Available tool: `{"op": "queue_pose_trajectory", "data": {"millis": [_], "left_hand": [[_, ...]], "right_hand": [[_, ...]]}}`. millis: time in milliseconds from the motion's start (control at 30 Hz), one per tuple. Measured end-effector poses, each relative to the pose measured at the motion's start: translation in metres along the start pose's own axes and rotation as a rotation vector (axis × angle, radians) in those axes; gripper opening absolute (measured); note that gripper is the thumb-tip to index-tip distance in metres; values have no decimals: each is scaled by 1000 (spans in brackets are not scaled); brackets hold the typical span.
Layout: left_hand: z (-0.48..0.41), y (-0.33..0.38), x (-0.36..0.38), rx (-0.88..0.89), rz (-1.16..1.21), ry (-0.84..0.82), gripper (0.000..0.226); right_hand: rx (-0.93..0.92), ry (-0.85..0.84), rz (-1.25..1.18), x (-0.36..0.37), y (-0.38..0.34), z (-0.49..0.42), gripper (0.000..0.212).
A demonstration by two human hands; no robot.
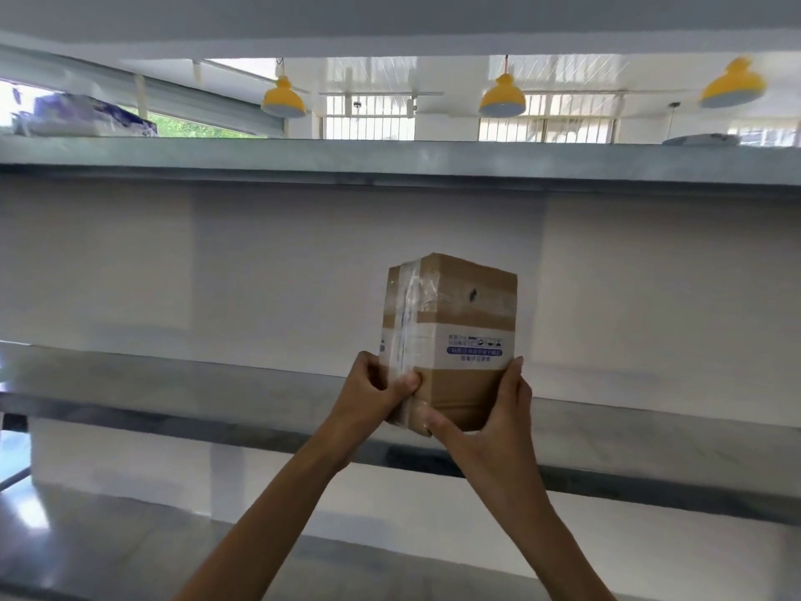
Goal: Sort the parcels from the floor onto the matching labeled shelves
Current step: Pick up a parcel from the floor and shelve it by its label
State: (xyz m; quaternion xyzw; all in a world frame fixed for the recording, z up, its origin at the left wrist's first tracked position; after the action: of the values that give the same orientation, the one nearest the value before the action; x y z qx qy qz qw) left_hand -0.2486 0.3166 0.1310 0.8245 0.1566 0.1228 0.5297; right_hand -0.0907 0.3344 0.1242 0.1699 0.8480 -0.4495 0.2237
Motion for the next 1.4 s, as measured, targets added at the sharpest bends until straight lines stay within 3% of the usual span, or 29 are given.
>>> {"op": "queue_pose_trajectory", "data": {"millis": [100,300,467,533,600,700,833,900,1000,1133,1400], "left_hand": [[-4,1,-23,41,-14,7,57],[-14,-2,-63,66,-4,-9,37],[-15,1,-78,51,128,-114,33],[-15,4,-80,-11,165,-198,46],[-19,3,-80,-120,230,-303,74],[-21,-2,-79,-214,313,-407,108],[-22,-3,-74,-163,349,-341,104],[-25,-1,-71,-113,353,-266,90],[-25,-4,-66,-99,329,-187,87],[-22,-11,-56,-81,316,-156,85],[-29,-15,-58,-47,331,-133,90]], "right_hand": [[16,-41,-41,21,-11,-5,117],[22,-68,-174,47,-24,-7,95],[8,-90,-286,48,-27,-5,93],[-5,-133,-365,48,-25,-5,105],[-26,-174,-442,49,-22,-6,115],[-72,-196,-456,50,-18,-8,116],[-121,-185,-443,52,-17,-10,107],[-177,-39,-291,54,-23,-9,87],[-411,235,54,52,-39,-4,60],[-670,358,495,60,-35,0,57],[-596,365,829,69,-23,-4,68]]}}
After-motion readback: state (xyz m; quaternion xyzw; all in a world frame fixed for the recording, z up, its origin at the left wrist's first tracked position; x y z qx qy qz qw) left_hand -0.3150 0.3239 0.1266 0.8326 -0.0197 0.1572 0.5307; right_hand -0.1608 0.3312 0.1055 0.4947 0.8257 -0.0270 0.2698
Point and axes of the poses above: each hand's wrist, its own z-axis away from the middle knuckle, its own x-axis out of the palm, y = z × x, the point moved 1 cm from there along -z, towards the middle knuckle, and after that the axes turned 13 degrees about z, right-handed, at the moved point
